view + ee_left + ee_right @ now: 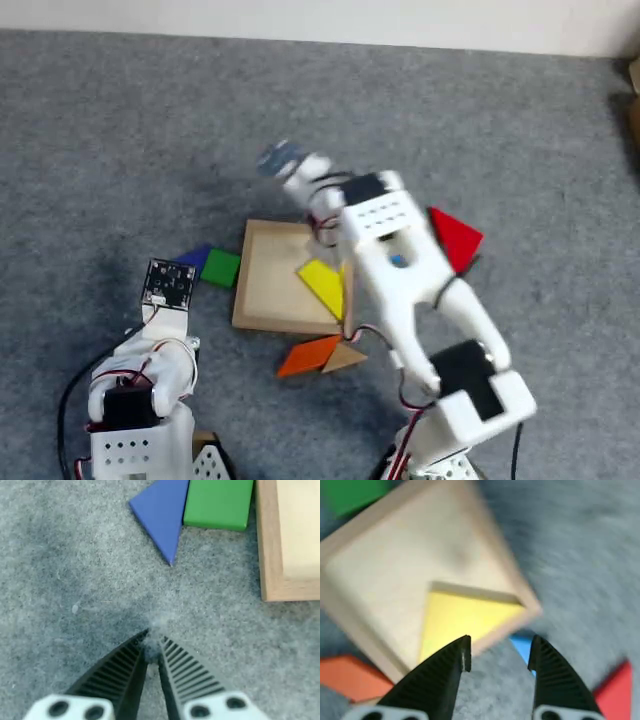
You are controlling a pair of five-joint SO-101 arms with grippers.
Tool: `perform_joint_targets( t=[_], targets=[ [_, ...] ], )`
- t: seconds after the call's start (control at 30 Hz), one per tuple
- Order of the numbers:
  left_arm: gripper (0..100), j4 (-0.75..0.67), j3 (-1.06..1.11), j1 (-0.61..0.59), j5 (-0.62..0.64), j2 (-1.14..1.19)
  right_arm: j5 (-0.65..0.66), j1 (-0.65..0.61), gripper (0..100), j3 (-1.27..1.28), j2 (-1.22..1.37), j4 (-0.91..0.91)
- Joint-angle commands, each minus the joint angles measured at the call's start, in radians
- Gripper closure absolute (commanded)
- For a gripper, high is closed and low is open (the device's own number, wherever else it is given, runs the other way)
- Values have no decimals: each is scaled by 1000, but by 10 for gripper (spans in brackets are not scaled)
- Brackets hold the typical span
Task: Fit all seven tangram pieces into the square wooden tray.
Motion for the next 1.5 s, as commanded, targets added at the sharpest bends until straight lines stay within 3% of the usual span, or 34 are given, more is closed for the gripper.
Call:
perform_joint_targets(
  t=[0.0, 0.13, 0.33, 0.67, 1.1, 1.27, 1.47],
  targets=[
    [993, 6, 21, -4, 8, -5, -226, 122, 761, 19, -120, 19],
    [993, 6, 21, -4, 8, -5, -334, 240, 661, 59, -119, 12],
    [993, 6, 21, -4, 8, -5, -333, 395, 659, 94, -54, -131],
    [993, 6, 21, -4, 8, -5, -331, 509, 658, -61, 262, -193],
    [993, 6, 21, -4, 8, -5, -331, 518, 658, -246, 414, -191],
    [993, 6, 21, -4, 8, -5, -244, 516, 659, -255, 495, -191],
    [993, 6, 21, -4, 8, -5, -236, 529, 659, -255, 521, -165]
  ],
)
